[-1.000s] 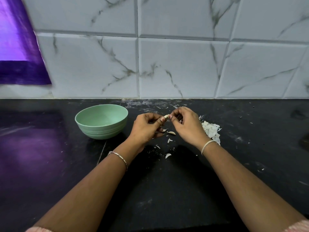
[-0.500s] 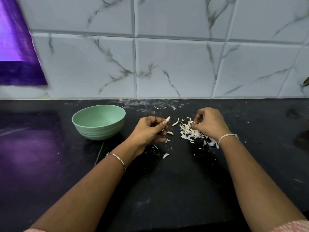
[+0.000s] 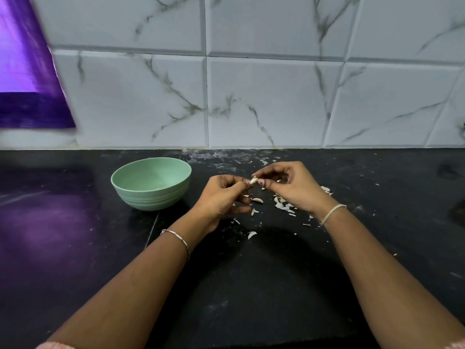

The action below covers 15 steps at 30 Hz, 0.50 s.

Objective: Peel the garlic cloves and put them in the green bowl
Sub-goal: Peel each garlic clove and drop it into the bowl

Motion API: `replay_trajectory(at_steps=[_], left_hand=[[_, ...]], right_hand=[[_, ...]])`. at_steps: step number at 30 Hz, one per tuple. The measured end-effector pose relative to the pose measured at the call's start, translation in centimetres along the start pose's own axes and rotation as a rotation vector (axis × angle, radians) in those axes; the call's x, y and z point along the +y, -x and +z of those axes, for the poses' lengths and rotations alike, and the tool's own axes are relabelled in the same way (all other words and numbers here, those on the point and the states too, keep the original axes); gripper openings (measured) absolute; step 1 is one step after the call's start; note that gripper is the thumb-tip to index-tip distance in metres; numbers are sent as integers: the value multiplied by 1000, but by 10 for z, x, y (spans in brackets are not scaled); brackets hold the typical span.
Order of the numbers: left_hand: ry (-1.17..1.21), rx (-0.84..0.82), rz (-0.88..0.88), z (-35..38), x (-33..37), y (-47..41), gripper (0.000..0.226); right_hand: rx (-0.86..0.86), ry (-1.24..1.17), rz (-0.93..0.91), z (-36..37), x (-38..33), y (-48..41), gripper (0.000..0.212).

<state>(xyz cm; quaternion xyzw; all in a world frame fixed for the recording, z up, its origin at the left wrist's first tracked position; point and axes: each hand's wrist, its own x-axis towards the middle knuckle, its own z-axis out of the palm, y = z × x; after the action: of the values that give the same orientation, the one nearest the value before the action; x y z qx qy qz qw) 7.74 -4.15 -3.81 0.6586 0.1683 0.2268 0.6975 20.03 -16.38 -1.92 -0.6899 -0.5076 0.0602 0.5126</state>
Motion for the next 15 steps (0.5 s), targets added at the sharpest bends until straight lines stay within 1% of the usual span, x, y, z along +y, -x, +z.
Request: replay_trajectory(at_steps=[3, 5, 10, 15], left_hand=[[19, -2, -11, 0, 1, 1, 9], [42, -10, -7, -3, 2, 1, 7], [141, -74, -15, -9, 4, 4, 6], [151, -106, -13, -14, 7, 7, 5]], right_hand=[[29, 19, -25, 4, 1, -1, 15], [32, -10, -32, 5, 1, -1, 12], [53, -311, 14, 12, 1, 2, 8], [37, -468, 48, 19, -1, 2, 10]])
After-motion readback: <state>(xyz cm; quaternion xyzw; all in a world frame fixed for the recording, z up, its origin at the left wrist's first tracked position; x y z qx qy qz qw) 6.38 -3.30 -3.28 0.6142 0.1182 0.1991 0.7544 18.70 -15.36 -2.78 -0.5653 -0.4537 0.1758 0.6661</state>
